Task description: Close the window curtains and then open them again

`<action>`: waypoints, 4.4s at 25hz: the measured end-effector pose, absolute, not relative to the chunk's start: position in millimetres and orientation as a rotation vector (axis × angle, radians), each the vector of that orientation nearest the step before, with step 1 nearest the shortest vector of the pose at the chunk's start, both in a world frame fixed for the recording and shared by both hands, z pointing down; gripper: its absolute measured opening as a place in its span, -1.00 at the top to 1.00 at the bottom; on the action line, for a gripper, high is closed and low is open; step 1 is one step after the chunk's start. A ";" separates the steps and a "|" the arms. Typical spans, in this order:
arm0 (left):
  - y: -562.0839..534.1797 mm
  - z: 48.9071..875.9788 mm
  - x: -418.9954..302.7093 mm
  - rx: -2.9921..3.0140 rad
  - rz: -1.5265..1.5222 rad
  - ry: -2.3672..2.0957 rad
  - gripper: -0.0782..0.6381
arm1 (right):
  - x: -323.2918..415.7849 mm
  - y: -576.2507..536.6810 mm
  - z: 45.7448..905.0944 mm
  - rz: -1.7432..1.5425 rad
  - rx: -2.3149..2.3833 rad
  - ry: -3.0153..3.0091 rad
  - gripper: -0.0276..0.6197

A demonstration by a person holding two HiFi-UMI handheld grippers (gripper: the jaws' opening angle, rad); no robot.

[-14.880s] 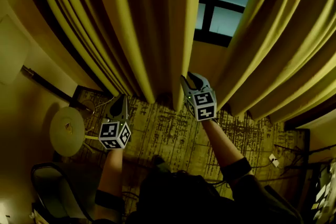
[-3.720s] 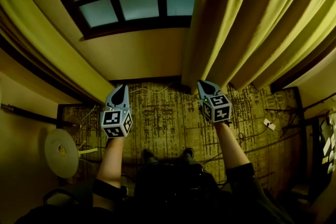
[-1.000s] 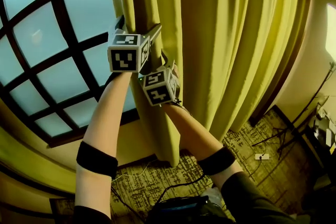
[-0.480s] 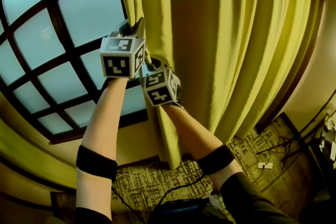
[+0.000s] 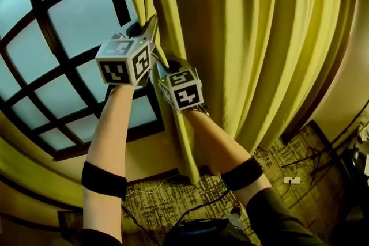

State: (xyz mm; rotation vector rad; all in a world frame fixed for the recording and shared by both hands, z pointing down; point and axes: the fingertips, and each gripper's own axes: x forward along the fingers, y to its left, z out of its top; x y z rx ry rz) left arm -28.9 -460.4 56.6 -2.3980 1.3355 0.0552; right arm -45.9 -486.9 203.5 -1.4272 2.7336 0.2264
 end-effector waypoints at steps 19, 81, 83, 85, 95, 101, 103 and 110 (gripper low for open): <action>-493.4 23.8 140.6 -2.414 0.106 1.359 0.78 | 129.6 -526.4 182.1 0.112 -1.396 2.751 0.82; -594.7 -6.4 401.2 -2.336 0.149 1.258 0.78 | 379.2 -625.9 146.7 0.135 -1.311 2.682 0.83; -594.2 -14.4 421.3 -2.321 0.155 1.250 0.78 | 399.0 -626.6 138.5 0.175 -1.332 2.675 0.82; -595.3 -20.4 437.2 -2.313 0.162 1.241 0.78 | 414.7 -629.0 132.1 0.206 -1.347 2.668 0.82; -613.2 -43.0 526.5 -2.300 0.228 1.213 0.78 | 514.9 -649.5 110.2 0.239 -1.386 2.615 0.82; -628.1 -0.6 635.9 -2.378 0.015 1.023 0.78 | 583.1 -671.6 139.0 0.162 -1.510 2.597 0.83; -633.6 11.8 670.6 -2.411 0.000 0.973 0.78 | 615.2 -677.6 150.7 0.126 -1.550 2.575 0.83; -640.4 0.1 728.5 -2.469 0.120 0.991 0.78 | 710.6 -677.7 152.7 0.134 -1.641 2.514 0.83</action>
